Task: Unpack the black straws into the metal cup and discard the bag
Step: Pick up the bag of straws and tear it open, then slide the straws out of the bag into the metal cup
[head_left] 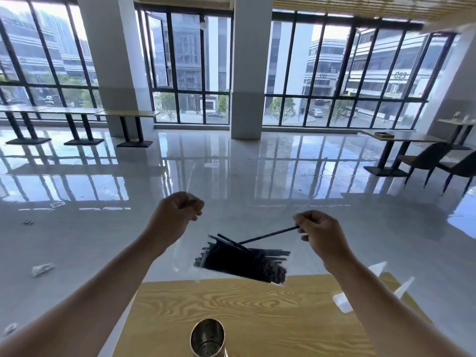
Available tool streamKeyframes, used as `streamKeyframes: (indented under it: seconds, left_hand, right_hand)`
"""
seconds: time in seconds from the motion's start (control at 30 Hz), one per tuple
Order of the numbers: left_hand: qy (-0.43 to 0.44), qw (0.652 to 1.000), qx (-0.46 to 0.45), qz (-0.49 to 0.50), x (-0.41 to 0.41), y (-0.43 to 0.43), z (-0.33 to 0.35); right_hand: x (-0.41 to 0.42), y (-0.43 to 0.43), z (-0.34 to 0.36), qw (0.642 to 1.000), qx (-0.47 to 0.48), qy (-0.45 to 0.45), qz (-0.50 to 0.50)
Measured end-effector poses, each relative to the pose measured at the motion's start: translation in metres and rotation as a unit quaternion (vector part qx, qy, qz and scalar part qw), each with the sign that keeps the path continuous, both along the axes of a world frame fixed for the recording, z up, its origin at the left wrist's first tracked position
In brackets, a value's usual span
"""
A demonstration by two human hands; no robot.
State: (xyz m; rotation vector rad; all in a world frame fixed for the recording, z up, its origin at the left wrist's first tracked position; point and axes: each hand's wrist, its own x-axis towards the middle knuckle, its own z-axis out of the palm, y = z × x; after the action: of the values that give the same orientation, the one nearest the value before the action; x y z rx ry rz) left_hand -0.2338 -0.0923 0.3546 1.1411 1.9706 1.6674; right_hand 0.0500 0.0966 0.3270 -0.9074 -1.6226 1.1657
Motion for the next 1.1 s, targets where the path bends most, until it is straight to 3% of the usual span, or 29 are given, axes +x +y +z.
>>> streamKeyframes:
  seconds: [0.2,0.37,0.53,0.63,0.73,0.8,0.93,1.03,1.1]
  left_hand:
    - [-0.037,0.999,0.008,0.015,0.001,-0.003,-0.006]
    - [-0.055,0.998,0.005,0.011,0.002,0.002,-0.006]
    - [-0.092,0.996,0.015,-0.017,-0.001,0.003,0.002]
    - [-0.103,0.994,0.016,-0.029,0.002,0.008,0.003]
    - [-0.114,0.993,0.022,-0.020,0.005,0.013,0.002]
    - [-0.079,0.996,0.030,0.032,0.005,0.013,0.000]
    - [0.113,0.979,0.019,0.167,0.000,0.004,-0.012]
    - [0.191,0.968,-0.005,0.164,-0.003,0.000,-0.022]
    - [0.181,0.973,-0.018,0.142,-0.003,-0.001,-0.029]
  right_hand:
    - [-0.005,-0.004,0.017,0.998,0.064,0.015,-0.005]
    - [-0.015,-0.001,0.024,0.997,0.049,0.025,0.052]
    - [-0.018,0.006,0.023,0.991,-0.060,0.089,0.085]
    - [-0.023,-0.003,0.007,0.967,-0.174,0.128,0.134]
    - [-0.031,-0.023,-0.016,0.944,-0.249,0.103,0.190]
    - [-0.036,-0.032,-0.023,0.944,-0.247,0.099,0.193]
    - [-0.045,-0.034,-0.015,0.948,-0.221,0.130,0.186]
    - [-0.048,-0.030,-0.007,0.947,-0.197,0.115,0.228]
    - [-0.046,-0.029,-0.006,0.950,-0.184,0.094,0.236]
